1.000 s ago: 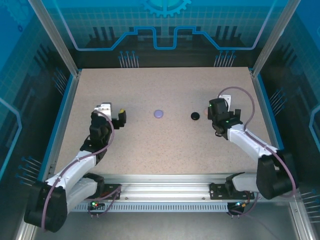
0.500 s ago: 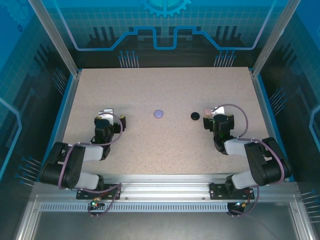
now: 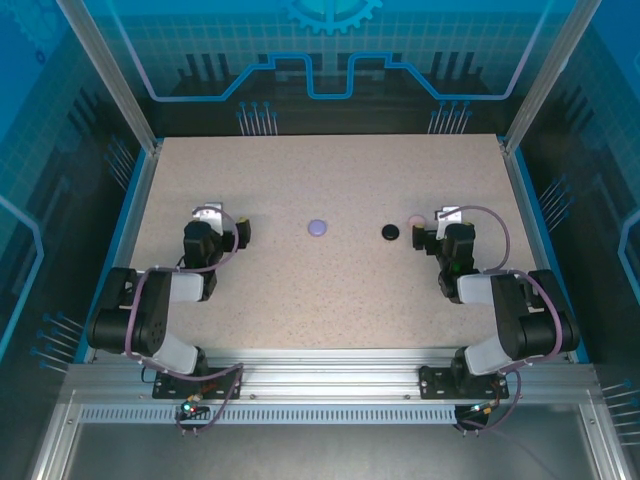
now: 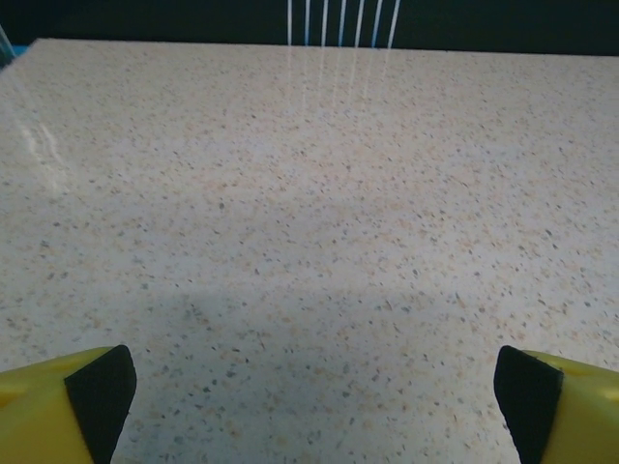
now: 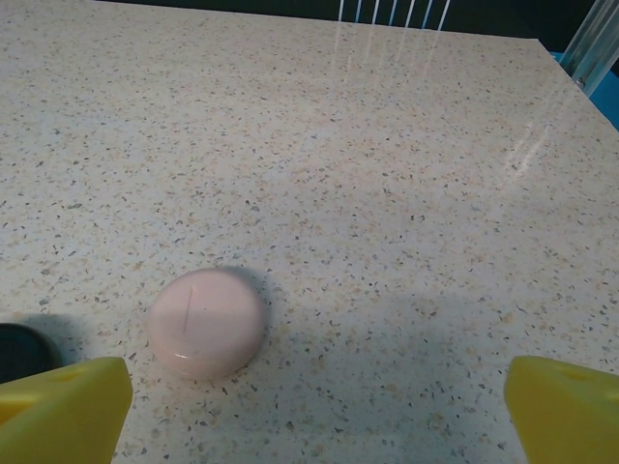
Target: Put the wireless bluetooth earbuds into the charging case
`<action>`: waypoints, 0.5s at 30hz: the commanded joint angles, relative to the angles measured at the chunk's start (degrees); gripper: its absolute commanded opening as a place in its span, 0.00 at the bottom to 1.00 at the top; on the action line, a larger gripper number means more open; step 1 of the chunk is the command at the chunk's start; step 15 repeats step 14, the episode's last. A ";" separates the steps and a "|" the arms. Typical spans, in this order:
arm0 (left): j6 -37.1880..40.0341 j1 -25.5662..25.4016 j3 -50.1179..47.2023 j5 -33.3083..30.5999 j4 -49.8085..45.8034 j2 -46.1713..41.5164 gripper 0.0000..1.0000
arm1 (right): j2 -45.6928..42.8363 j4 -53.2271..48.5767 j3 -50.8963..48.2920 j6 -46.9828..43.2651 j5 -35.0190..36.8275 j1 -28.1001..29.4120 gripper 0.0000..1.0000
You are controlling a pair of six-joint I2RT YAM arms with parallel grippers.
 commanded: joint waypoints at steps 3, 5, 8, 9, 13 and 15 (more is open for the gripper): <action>-1.63 1.58 0.59 4.51 -1.39 0.11 0.99 | 0.40 1.87 0.83 0.52 -0.68 0.25 1.00; -1.59 1.50 0.52 4.51 -1.26 0.06 0.99 | 0.41 1.86 0.95 0.55 -0.67 0.30 1.00; -1.61 1.54 0.53 4.58 -1.30 0.10 0.99 | 0.57 0.79 1.55 -0.07 -2.83 0.08 1.00; -1.62 1.51 0.56 4.46 -1.34 0.16 0.99 | 0.50 0.39 1.71 0.00 -4.93 -0.72 1.00; -1.38 1.34 0.37 4.16 -1.14 0.06 0.99 | 0.41 0.92 1.39 -0.15 -5.17 -0.76 1.00; -1.37 1.35 0.33 4.22 -1.04 0.06 0.99 | 0.40 0.97 1.30 -0.18 -5.17 -0.66 1.00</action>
